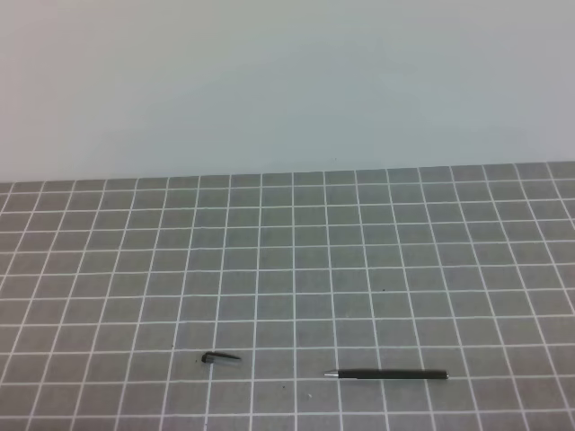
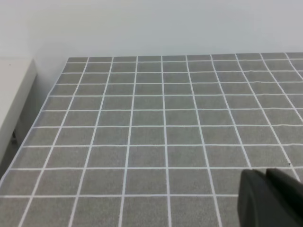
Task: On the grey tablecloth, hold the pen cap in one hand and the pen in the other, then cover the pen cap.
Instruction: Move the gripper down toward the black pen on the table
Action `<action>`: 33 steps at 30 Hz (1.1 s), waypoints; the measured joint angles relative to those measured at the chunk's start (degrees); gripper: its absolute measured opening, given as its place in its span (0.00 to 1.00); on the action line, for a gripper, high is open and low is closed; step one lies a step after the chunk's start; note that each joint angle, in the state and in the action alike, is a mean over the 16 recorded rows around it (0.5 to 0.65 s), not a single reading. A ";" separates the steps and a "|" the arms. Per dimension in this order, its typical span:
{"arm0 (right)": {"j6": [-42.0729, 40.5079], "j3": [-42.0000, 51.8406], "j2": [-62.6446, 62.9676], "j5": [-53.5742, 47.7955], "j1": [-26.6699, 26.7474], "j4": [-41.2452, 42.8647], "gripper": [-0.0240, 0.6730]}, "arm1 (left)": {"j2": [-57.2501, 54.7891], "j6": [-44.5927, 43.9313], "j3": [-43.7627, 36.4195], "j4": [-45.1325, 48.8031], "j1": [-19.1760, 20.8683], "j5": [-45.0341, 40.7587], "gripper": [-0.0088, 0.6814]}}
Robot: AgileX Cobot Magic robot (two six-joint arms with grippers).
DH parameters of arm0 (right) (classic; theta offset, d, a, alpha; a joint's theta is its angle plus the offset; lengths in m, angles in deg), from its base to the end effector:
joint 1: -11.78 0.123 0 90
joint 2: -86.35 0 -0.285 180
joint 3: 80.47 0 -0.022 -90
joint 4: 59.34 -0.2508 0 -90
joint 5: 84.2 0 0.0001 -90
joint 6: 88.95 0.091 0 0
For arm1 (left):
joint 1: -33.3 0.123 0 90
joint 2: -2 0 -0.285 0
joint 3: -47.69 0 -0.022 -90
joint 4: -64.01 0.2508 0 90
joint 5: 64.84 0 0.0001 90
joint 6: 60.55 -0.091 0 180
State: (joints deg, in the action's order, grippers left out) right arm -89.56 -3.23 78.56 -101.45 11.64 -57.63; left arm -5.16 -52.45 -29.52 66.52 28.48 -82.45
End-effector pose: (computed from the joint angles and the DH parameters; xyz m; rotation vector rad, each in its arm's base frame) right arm 0.0545 -0.0009 0.1858 -0.0264 1.7849 -0.0378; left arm 0.0536 -0.0033 0.1861 -0.0234 1.7810 -0.1207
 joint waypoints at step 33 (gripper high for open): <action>-0.08 0.38 0.02 18.54 0.00 12.30 0.04 | 0.48 1.32 -0.60 3.13 -0.03 35.25 0.01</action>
State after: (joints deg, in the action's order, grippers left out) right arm -89.64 -2.85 78.58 -82.91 11.64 -45.33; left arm -4.68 -51.14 -30.13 69.65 28.44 -47.19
